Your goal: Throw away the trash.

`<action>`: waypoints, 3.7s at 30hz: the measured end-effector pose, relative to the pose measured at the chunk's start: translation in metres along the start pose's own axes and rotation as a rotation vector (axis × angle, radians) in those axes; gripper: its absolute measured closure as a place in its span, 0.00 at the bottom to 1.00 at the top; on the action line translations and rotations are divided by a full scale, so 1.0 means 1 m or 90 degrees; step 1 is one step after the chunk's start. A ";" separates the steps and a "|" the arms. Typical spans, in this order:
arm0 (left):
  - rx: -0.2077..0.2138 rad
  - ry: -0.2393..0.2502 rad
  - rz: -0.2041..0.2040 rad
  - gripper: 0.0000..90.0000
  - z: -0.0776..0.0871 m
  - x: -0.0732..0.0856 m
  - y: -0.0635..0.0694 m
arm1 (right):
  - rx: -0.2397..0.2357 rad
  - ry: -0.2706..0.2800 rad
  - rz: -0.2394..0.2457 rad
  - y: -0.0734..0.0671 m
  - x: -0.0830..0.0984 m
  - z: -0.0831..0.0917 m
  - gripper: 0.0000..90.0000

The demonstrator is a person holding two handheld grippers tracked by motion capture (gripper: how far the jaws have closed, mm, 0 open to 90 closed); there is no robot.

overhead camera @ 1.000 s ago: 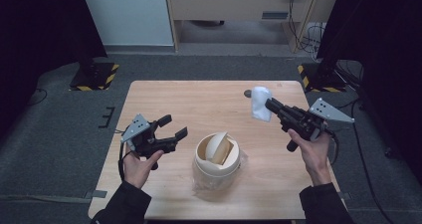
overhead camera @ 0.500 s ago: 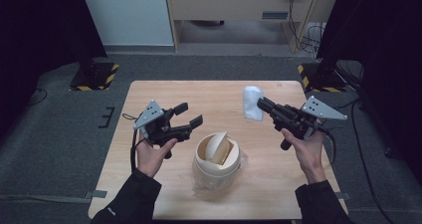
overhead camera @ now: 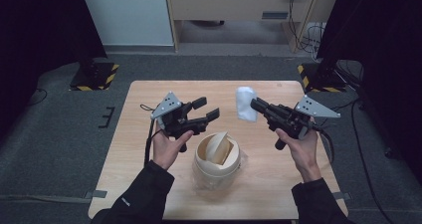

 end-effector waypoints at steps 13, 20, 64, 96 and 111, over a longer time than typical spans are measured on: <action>0.040 -0.011 -0.003 0.46 -0.032 -0.009 0.011 | -0.015 -0.007 0.000 -0.003 0.003 -0.001 0.96; 0.059 -0.026 0.005 0.53 -0.041 -0.008 0.014 | -0.020 -0.004 -0.003 -0.003 0.002 -0.001 0.96; -0.007 -0.008 0.012 0.95 0.036 -0.018 0.006 | 0.112 -0.055 -0.014 0.047 0.034 0.023 0.69; -0.032 -0.089 0.095 0.96 0.051 0.065 0.001 | 0.216 -0.215 -0.010 0.088 0.132 0.052 0.55; -0.008 -0.145 0.116 0.95 0.036 0.091 0.007 | 0.212 -0.233 -0.005 0.089 0.139 0.051 0.55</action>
Point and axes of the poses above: each handheld gripper's, and its own axes: z roughly backward along the jaws, x roughly out of its underside, y roughly to its right, the point moved 3 cm from there along -z, roughly forward along the jaws, and after that the axes turned 12 degrees about x, right-handed, at the moved point
